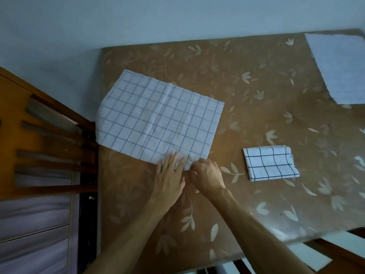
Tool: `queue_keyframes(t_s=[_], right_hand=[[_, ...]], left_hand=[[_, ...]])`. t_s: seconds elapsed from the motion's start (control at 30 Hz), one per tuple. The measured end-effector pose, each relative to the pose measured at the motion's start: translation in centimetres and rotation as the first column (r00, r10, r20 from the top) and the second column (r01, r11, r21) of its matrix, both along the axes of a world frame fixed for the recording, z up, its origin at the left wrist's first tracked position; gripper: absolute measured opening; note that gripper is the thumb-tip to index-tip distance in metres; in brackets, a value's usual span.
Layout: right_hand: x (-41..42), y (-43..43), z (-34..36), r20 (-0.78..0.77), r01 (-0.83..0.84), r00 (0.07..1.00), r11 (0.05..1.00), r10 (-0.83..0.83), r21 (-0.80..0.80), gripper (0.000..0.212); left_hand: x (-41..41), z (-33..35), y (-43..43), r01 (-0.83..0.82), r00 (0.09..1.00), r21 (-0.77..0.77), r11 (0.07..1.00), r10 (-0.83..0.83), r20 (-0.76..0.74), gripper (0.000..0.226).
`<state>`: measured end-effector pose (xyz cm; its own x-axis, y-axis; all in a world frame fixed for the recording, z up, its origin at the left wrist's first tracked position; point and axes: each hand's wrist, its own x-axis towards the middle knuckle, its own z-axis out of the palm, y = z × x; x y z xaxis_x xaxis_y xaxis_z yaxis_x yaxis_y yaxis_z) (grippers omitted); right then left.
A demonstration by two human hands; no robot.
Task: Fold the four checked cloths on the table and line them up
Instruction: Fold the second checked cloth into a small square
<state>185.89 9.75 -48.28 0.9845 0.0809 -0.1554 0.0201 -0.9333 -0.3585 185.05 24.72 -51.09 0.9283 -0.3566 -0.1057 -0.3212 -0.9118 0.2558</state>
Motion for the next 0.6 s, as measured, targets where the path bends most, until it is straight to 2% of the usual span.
queue_keyframes(t_s=[0.1,0.17,0.23,0.33,0.4,0.5,0.57,0.6], right_hand=[[-3.4,0.0,2.1,0.008,-0.009,1.000,0.995,0.008,0.097,0.021],[-5.4,-0.3,3.2,0.030,-0.069,0.997,0.990,0.066,0.124,0.022],[-7.1,-0.9,4.3,0.034,-0.161,0.987,0.976,0.158,0.144,0.024],[-9.5,-2.8,5.2,0.051,-0.252,0.968,0.957,0.247,0.145,0.036],[-10.9,-4.5,5.5,0.017,-0.268,0.963,0.957,0.268,0.108,0.052],[-13.0,-6.8,5.7,-0.015,-0.228,0.973,0.973,0.228,-0.015,0.069],[-14.1,-8.0,5.4,0.021,-0.152,0.988,0.987,0.153,-0.047,0.067],[-14.6,-8.5,5.4,0.038,-0.119,0.992,0.992,0.121,-0.044,0.060]], left_hand=[[-2.6,1.2,-0.2,0.016,0.998,-0.080,0.997,-0.011,0.058,0.055],[-4.2,2.0,-0.1,-0.034,0.996,-0.181,0.983,0.048,0.076,0.039],[-5.6,2.9,0.0,-0.100,0.992,-0.294,0.951,0.116,0.038,0.029],[-7.9,4.1,0.4,-0.132,0.990,-0.331,0.934,0.142,0.005,0.026],[-9.8,5.3,0.7,-0.172,0.985,-0.403,0.899,0.154,-0.077,0.022],[-12.8,7.6,1.3,-0.321,0.944,-0.493,0.809,0.229,-0.238,0.025],[-14.5,8.8,1.6,-0.431,0.893,-0.505,0.748,0.275,-0.355,0.040],[-15.1,9.2,2.0,-0.476,0.869,-0.520,0.709,0.292,-0.399,0.039]])
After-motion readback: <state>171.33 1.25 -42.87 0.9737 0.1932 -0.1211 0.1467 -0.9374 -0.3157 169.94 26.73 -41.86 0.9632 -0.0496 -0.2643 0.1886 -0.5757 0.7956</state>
